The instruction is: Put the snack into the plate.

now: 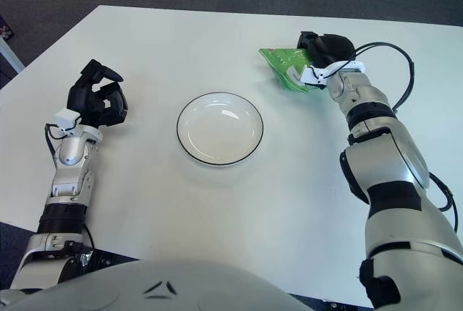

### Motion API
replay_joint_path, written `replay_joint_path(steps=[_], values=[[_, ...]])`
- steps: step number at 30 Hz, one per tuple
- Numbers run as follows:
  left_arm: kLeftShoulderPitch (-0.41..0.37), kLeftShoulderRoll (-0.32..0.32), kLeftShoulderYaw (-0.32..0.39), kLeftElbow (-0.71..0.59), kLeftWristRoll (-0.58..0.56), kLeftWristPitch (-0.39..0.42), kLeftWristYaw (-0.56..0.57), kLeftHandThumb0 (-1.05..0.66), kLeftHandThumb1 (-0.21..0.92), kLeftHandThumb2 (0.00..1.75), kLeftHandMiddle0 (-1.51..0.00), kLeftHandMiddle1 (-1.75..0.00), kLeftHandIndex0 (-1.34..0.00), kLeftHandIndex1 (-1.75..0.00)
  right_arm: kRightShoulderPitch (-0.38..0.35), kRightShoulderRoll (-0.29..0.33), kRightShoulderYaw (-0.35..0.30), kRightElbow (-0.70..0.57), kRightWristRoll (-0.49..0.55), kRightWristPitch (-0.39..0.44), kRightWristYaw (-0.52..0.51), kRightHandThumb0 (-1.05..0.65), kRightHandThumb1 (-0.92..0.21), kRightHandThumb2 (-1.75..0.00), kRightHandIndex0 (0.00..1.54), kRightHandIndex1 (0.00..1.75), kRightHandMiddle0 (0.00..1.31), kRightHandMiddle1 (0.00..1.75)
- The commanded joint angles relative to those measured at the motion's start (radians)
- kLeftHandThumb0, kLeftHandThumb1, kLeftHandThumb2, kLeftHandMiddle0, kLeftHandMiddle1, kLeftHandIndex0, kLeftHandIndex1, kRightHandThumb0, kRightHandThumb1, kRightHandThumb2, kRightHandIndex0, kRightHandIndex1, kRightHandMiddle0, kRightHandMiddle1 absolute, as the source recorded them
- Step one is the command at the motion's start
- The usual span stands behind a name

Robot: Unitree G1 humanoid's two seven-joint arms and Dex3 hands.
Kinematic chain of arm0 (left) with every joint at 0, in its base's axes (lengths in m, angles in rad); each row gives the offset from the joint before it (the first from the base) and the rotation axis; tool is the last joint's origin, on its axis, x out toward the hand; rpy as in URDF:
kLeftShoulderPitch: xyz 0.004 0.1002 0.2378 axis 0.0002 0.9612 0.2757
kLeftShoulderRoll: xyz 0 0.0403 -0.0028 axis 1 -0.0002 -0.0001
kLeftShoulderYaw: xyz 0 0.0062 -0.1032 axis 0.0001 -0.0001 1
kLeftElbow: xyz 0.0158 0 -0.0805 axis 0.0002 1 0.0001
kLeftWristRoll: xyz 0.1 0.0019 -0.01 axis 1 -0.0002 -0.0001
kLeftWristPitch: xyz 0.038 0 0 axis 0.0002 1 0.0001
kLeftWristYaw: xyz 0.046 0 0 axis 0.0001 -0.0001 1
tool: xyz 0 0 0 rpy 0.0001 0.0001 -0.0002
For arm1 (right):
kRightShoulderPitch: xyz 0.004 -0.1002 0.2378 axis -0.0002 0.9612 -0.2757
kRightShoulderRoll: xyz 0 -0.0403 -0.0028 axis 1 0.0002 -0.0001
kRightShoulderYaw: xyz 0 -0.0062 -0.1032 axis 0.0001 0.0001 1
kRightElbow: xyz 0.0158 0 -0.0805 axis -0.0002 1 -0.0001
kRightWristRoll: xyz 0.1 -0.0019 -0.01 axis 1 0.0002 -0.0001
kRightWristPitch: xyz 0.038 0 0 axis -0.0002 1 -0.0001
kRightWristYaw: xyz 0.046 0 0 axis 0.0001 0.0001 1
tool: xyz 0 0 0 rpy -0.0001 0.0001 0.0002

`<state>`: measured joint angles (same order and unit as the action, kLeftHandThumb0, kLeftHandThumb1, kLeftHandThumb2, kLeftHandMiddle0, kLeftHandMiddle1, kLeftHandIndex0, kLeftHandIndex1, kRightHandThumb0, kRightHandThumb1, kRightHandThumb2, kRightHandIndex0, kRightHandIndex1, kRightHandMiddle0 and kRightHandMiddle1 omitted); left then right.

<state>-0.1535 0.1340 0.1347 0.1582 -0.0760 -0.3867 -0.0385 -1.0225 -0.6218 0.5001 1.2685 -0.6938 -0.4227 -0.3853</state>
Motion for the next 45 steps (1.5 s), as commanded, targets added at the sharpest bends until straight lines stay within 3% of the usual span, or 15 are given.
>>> replay_joint_path(steps=[1, 8, 19, 23, 30, 35, 45], values=[[0.199, -0.096, -0.027, 0.155, -0.003, -0.007, 0.011, -0.44, 0.43, 1.17, -1.11, -1.75, -0.52, -1.75, 0.046, 0.002, -0.02, -0.016, 0.02, -0.038, 0.014, 0.0, 0.03, -1.62, 0.93, 1.47, 0.7, 1.75], [0.19, -0.099, -0.026, 0.17, -0.009, -0.012, 0.007, -0.44, 0.43, 1.18, -1.11, -1.75, -0.52, -1.75, 0.047, -0.006, -0.056, -0.035, 0.049, -0.069, 0.032, 0.0, 0.01, -1.63, 0.9, 1.56, 0.66, 1.75], [0.17, -0.101, -0.027, 0.204, -0.002, -0.022, 0.015, -0.45, 0.42, 1.18, -1.13, -1.75, -0.53, -1.75, 0.019, -0.034, -0.134, -0.182, 0.096, -0.099, 0.082, 0.0, 0.03, -1.65, 0.92, 1.57, 0.65, 1.75], [0.163, -0.096, -0.027, 0.213, 0.007, -0.013, 0.021, -0.44, 0.43, 1.18, -1.11, -1.75, -0.52, -1.75, 0.035, -0.025, -0.193, -0.299, 0.156, -0.125, 0.124, 0.0, 0.02, -1.67, 0.9, 1.63, 0.64, 1.75], [0.155, -0.094, -0.026, 0.223, 0.006, -0.014, 0.02, -0.44, 0.44, 1.16, -1.1, -1.75, -0.51, -1.75, 0.063, -0.018, -0.225, -0.446, 0.174, -0.138, 0.164, 0.0, 0.04, -1.71, 0.88, 1.7, 0.66, 1.75], [0.153, -0.092, -0.027, 0.223, 0.012, -0.008, 0.026, -0.44, 0.44, 1.16, -1.1, -1.75, -0.51, -1.75, 0.126, -0.013, -0.257, -0.65, 0.2, -0.116, 0.221, 0.0, 0.05, -1.73, 0.88, 1.72, 0.67, 1.75], [0.147, -0.09, -0.032, 0.226, 0.017, 0.002, 0.038, -0.44, 0.45, 1.15, -1.09, -1.75, -0.51, -1.75, 0.15, 0.025, -0.278, -0.766, 0.217, -0.142, 0.269, 0.0, 0.07, -1.75, 0.89, 1.72, 0.68, 1.75]])
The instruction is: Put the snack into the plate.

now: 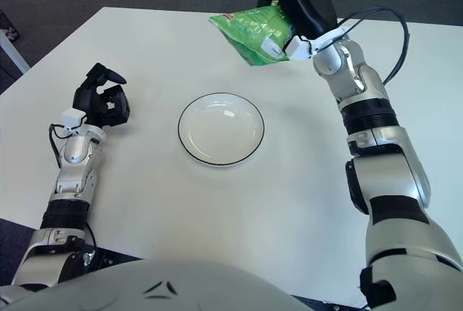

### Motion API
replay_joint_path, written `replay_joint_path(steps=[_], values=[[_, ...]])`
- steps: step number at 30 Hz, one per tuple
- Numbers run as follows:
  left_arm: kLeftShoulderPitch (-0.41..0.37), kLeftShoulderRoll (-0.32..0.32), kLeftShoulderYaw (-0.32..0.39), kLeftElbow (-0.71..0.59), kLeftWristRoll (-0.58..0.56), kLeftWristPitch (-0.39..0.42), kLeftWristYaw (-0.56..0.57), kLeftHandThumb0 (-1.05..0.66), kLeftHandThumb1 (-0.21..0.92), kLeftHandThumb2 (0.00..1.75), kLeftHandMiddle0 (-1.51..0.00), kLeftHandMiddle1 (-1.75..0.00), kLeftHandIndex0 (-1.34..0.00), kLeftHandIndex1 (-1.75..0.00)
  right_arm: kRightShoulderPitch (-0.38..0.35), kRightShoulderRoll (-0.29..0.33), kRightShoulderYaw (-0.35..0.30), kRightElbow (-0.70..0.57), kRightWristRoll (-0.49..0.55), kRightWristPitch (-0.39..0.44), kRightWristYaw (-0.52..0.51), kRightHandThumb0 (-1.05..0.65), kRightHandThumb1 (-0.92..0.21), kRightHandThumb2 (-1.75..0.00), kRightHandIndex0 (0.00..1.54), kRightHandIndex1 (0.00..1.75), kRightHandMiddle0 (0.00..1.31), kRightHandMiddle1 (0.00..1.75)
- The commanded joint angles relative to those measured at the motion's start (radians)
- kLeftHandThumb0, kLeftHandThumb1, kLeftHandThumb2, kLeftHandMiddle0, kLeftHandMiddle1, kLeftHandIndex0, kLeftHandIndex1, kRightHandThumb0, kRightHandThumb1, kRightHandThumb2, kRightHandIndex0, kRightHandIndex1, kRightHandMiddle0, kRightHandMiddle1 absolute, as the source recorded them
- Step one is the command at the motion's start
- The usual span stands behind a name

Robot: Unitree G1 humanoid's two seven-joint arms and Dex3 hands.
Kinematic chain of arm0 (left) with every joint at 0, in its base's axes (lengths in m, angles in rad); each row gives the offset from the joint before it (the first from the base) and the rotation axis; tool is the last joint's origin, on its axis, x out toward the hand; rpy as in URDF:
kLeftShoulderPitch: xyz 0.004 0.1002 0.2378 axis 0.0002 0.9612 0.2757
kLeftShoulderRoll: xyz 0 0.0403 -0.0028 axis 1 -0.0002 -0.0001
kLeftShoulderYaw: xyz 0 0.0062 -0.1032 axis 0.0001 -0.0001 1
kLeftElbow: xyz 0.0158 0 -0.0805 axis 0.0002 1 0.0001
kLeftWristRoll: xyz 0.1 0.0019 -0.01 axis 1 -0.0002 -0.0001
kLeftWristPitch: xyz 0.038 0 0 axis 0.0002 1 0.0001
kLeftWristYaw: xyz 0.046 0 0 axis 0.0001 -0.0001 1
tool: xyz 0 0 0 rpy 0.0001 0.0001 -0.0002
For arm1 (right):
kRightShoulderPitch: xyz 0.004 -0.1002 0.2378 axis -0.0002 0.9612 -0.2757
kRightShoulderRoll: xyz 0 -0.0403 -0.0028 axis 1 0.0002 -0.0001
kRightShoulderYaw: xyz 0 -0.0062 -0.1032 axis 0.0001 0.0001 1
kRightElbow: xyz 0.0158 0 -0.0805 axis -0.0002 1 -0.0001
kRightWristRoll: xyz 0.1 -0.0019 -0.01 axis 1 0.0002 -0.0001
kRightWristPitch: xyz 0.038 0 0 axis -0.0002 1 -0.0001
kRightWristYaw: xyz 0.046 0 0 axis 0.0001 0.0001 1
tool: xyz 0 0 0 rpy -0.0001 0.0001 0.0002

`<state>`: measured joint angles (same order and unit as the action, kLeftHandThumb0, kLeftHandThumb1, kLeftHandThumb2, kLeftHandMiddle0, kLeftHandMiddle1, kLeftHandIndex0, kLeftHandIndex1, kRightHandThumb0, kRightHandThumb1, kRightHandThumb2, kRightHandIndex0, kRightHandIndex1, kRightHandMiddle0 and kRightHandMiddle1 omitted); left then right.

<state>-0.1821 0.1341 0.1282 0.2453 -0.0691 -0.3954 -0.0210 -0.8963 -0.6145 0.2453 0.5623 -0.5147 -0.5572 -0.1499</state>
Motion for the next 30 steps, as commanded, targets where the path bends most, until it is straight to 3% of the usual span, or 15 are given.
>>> replay_joint_path(steps=[1, 8, 14, 21, 23, 26, 30], values=[[0.176, -0.09, -0.026, 0.14, 0.01, 0.009, 0.021, -0.44, 0.45, 1.15, -1.09, -1.75, -0.51, -1.75, 0.028, 0.022, -0.025, -0.074, 0.048, -0.009, 0.051, 0.0, 0.07, -1.75, 0.89, 1.72, 0.68, 1.75], [0.176, -0.09, -0.029, 0.14, 0.01, 0.007, 0.025, -0.44, 0.45, 1.15, -1.09, -1.75, -0.51, -1.75, 0.037, 0.046, -0.018, -0.129, 0.09, -0.021, 0.138, 0.0, 0.06, -1.74, 0.89, 1.71, 0.68, 1.75], [0.177, -0.09, -0.033, 0.135, 0.014, 0.012, 0.032, -0.44, 0.45, 1.15, -1.11, -1.75, -0.51, -1.75, 0.166, 0.003, -0.03, -0.386, 0.14, 0.009, 0.265, 0.0, 0.07, -1.74, 0.89, 1.74, 0.69, 1.73], [0.179, -0.089, -0.039, 0.131, 0.02, 0.009, 0.043, -0.44, 0.45, 1.15, -1.1, -1.75, -0.51, -1.75, 0.207, 0.011, -0.026, -0.453, 0.193, 0.061, 0.4, -0.01, 0.07, -1.75, 0.89, 1.75, 0.69, 1.73], [0.181, -0.09, -0.04, 0.129, 0.019, 0.009, 0.042, -0.44, 0.45, 1.15, -1.1, -1.75, -0.51, -1.75, 0.212, 0.018, -0.023, -0.455, 0.201, 0.061, 0.425, -0.3, -0.12, -1.54, 1.14, 1.75, 0.68, 1.74], [0.184, -0.091, -0.041, 0.123, 0.02, 0.007, 0.045, -0.44, 0.45, 1.15, -1.1, -1.75, -0.51, -1.75, 0.204, 0.017, -0.013, -0.437, 0.195, 0.024, 0.454, -0.43, -0.21, -1.44, 1.26, 1.75, 0.67, 1.74], [0.189, -0.09, -0.044, 0.116, 0.025, 0.005, 0.049, -0.44, 0.44, 1.17, -1.11, -1.75, -0.52, -1.75, 0.202, 0.01, 0.009, -0.422, 0.242, 0.005, 0.544, -0.48, -0.27, -1.37, 1.29, 1.75, 0.64, 1.75]])
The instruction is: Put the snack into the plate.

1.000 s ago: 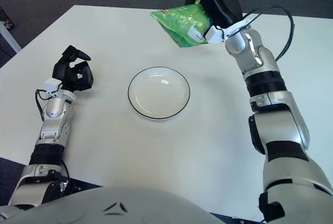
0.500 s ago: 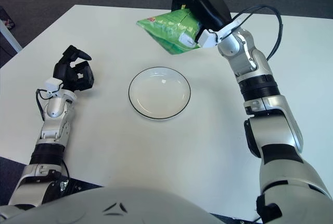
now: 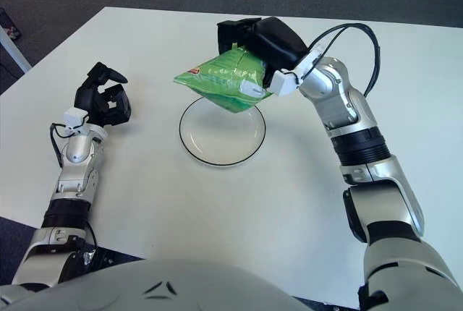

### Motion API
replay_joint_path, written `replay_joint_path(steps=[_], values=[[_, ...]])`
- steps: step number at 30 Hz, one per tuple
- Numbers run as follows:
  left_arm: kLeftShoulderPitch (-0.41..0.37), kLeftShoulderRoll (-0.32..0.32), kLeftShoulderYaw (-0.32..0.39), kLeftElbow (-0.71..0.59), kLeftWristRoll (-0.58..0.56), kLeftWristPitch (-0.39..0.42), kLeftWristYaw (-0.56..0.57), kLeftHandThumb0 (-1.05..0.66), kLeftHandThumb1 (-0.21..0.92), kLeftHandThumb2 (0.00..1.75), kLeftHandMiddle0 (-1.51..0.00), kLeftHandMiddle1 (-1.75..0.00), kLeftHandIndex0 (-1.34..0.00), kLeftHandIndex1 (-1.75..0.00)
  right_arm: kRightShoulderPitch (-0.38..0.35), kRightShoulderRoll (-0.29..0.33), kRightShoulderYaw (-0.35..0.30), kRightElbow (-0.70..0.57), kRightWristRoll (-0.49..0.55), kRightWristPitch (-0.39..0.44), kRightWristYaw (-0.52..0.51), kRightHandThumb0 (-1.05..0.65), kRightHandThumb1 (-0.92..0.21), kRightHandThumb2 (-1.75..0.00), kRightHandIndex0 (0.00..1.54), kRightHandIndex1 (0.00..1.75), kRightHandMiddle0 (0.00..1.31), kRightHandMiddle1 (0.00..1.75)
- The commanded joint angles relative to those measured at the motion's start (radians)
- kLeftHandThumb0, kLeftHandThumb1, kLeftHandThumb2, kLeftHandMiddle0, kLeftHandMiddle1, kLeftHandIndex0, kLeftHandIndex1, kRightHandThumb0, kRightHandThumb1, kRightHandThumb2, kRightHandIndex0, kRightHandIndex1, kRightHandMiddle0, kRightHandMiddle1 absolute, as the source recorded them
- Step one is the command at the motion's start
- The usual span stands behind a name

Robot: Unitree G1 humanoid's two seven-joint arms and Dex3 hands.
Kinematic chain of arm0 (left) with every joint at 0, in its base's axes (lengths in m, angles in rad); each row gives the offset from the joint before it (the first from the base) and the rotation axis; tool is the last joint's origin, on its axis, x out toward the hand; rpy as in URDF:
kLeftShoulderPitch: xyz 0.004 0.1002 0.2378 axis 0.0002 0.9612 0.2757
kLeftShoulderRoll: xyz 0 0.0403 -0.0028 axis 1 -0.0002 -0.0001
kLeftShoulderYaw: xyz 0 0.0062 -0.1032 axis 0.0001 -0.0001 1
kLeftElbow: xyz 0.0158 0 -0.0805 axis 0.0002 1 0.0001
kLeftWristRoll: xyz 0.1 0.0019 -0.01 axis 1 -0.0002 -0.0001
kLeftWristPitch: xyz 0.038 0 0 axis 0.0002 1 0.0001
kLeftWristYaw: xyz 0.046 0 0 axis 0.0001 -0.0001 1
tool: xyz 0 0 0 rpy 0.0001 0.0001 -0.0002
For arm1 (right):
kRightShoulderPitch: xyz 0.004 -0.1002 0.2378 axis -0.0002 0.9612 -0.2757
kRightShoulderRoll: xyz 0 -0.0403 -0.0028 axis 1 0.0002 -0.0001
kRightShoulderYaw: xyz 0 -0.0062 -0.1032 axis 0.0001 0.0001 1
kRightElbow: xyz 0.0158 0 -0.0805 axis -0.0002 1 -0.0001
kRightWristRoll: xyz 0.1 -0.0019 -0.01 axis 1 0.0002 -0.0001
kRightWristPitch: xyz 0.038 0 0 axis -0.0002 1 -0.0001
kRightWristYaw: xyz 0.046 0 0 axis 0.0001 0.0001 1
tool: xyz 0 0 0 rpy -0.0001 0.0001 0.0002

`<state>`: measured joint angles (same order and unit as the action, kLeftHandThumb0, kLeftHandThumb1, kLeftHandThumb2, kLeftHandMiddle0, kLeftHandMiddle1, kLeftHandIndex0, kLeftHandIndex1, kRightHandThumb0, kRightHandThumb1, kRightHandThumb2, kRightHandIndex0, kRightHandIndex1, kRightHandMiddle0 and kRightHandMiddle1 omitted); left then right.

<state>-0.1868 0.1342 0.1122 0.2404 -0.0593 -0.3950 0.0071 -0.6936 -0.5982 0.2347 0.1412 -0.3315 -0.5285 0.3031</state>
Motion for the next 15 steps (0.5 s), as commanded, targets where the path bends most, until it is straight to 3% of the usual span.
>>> replay_joint_path(steps=[1, 5, 10, 14, 15], values=[[0.195, -0.09, -0.029, 0.119, 0.016, 0.005, 0.022, -0.44, 0.43, 1.17, -1.11, -1.75, -0.52, -1.75, 0.002, -0.006, 0.02, -0.004, 0.073, -0.018, 0.111, -0.48, -0.27, -1.37, 1.29, 1.75, 0.64, 1.75], [0.197, -0.088, -0.03, 0.117, 0.017, 0.008, 0.025, -0.44, 0.43, 1.17, -1.1, -1.75, -0.52, -1.75, 0.013, -0.012, 0.022, -0.021, 0.144, 0.026, 0.213, -0.49, -0.28, -1.36, 1.26, 1.75, 0.64, 1.75], [0.197, -0.088, -0.029, 0.117, 0.009, 0.015, 0.019, -0.44, 0.43, 1.17, -1.1, -1.75, -0.52, -1.75, 0.02, -0.04, 0.037, -0.026, 0.167, -0.019, 0.305, -0.5, -0.25, -1.38, 1.19, 1.75, 0.66, 1.75], [0.198, -0.087, -0.029, 0.115, 0.008, 0.019, 0.019, -0.44, 0.44, 1.16, -1.1, -1.75, -0.52, -1.75, 0.03, -0.068, 0.041, -0.034, 0.187, -0.013, 0.385, -0.48, -0.31, -1.3, 0.93, 1.75, 0.62, 1.73], [0.198, -0.087, -0.028, 0.114, 0.008, 0.02, 0.019, -0.44, 0.44, 1.16, -1.1, -1.75, -0.52, -1.75, 0.029, -0.076, 0.044, -0.033, 0.192, -0.011, 0.41, -0.46, -0.38, -1.18, 0.75, 1.75, 0.58, 1.7]])
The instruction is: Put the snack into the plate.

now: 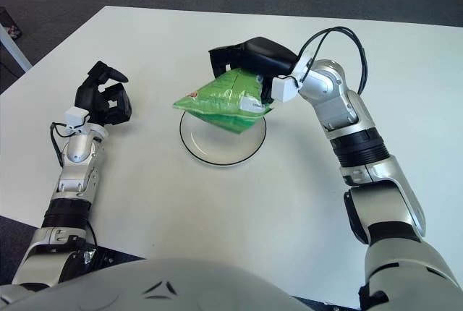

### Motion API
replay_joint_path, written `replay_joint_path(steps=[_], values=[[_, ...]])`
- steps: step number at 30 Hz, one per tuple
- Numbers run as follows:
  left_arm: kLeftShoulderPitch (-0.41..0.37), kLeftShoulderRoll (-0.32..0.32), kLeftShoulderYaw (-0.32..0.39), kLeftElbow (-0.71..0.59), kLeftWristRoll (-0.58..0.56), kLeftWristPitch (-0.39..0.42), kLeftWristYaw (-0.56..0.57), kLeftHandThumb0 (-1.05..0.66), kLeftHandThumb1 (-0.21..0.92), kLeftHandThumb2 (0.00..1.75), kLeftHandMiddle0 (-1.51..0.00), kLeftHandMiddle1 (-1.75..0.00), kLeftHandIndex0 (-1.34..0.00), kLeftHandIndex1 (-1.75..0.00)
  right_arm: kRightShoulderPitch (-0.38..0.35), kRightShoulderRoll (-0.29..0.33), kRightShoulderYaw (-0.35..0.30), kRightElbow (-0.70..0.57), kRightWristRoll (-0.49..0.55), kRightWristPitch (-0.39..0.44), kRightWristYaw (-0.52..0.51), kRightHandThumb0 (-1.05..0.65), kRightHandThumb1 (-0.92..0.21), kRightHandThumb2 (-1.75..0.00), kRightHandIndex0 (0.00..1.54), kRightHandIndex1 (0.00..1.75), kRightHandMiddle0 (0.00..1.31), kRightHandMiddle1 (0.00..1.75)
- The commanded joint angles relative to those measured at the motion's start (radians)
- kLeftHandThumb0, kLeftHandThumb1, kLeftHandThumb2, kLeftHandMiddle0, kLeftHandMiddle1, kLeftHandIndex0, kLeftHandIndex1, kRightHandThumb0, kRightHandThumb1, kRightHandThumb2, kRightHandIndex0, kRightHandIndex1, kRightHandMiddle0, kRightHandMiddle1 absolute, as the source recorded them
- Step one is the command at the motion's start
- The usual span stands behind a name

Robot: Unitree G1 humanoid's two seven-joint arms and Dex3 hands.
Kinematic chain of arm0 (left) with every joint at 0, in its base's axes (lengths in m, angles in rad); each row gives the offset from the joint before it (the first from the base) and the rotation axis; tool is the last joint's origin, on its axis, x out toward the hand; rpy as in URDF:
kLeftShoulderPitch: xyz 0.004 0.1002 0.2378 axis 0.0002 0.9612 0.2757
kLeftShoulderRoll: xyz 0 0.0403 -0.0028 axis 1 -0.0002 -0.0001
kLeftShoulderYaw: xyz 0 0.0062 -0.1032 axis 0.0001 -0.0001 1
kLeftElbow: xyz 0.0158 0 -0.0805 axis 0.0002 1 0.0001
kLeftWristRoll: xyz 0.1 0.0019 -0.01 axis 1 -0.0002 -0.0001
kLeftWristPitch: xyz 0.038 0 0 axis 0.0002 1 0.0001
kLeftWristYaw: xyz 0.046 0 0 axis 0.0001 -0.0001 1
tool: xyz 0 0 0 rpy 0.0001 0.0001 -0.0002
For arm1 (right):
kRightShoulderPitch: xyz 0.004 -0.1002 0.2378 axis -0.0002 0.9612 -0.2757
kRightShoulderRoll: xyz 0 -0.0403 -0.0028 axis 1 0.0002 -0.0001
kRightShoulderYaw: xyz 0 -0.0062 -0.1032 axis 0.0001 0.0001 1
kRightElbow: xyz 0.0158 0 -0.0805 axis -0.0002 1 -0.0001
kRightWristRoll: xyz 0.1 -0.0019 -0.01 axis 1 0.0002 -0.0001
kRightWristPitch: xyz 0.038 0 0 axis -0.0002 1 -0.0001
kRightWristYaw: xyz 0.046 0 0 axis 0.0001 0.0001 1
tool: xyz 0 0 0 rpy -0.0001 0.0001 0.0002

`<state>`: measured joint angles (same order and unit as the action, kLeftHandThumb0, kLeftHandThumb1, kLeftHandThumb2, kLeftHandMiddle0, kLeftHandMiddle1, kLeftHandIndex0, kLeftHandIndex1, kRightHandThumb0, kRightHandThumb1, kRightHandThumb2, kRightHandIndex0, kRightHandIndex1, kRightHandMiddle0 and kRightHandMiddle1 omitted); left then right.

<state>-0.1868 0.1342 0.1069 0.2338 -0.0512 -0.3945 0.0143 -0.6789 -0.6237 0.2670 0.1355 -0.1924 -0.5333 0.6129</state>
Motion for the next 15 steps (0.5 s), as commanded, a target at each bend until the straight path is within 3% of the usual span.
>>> replay_joint_path(steps=[1, 2, 4, 7, 9, 11, 13, 15], values=[[0.199, -0.087, -0.023, 0.119, 0.0, 0.02, 0.013, -0.44, 0.44, 1.16, -1.11, -1.75, -0.52, -1.75, 0.011, -0.065, 0.021, -0.017, 0.063, -0.015, 0.14, -0.45, -0.41, -1.13, 0.68, 1.75, 0.57, 1.68], [0.199, -0.087, -0.023, 0.118, 0.001, 0.021, 0.013, -0.44, 0.44, 1.16, -1.11, -1.75, -0.52, -1.75, 0.009, -0.074, 0.027, -0.009, 0.071, -0.022, 0.168, -0.45, -0.36, -1.09, 0.43, 1.67, 0.36, 1.59], [0.2, -0.087, -0.024, 0.117, 0.001, 0.022, 0.013, -0.44, 0.44, 1.16, -1.11, -1.75, -0.52, -1.75, 0.0, -0.084, 0.038, 0.006, 0.088, -0.044, 0.216, -0.46, -0.29, -1.07, 0.18, 1.49, 0.15, 1.41], [0.2, -0.086, -0.024, 0.116, 0.0, 0.022, 0.011, -0.44, 0.44, 1.16, -1.11, -1.75, -0.52, -1.75, -0.022, -0.093, 0.06, 0.048, 0.112, -0.114, 0.286, -0.47, -0.26, -1.05, 0.07, 1.22, 0.06, 1.24], [0.201, -0.086, -0.024, 0.115, -0.002, 0.021, 0.008, -0.44, 0.44, 1.17, -1.1, -1.75, -0.52, -1.75, -0.035, -0.099, 0.074, 0.085, 0.114, -0.174, 0.322, -0.54, -0.28, -0.99, 0.03, 0.86, 0.02, 1.08], [0.201, -0.086, -0.024, 0.116, -0.003, 0.019, 0.006, -0.44, 0.43, 1.17, -1.1, -1.75, -0.52, -1.75, -0.048, -0.103, 0.085, 0.127, 0.108, -0.244, 0.34, -0.59, -0.31, -0.94, 0.01, 0.66, 0.01, 0.98], [0.199, -0.087, -0.024, 0.119, -0.002, 0.015, 0.008, -0.44, 0.43, 1.17, -1.1, -1.75, -0.52, -1.75, -0.066, -0.106, 0.096, 0.165, 0.103, -0.311, 0.361, -0.7, -0.39, -0.84, 0.01, 0.33, 0.0, 0.77], [0.199, -0.087, -0.024, 0.12, 0.0, 0.013, 0.01, -0.44, 0.43, 1.17, -1.1, -1.75, -0.52, -1.75, -0.079, -0.107, 0.102, 0.19, 0.1, -0.346, 0.379, -0.74, -0.43, -0.79, 0.0, 0.19, 0.0, 0.68]])
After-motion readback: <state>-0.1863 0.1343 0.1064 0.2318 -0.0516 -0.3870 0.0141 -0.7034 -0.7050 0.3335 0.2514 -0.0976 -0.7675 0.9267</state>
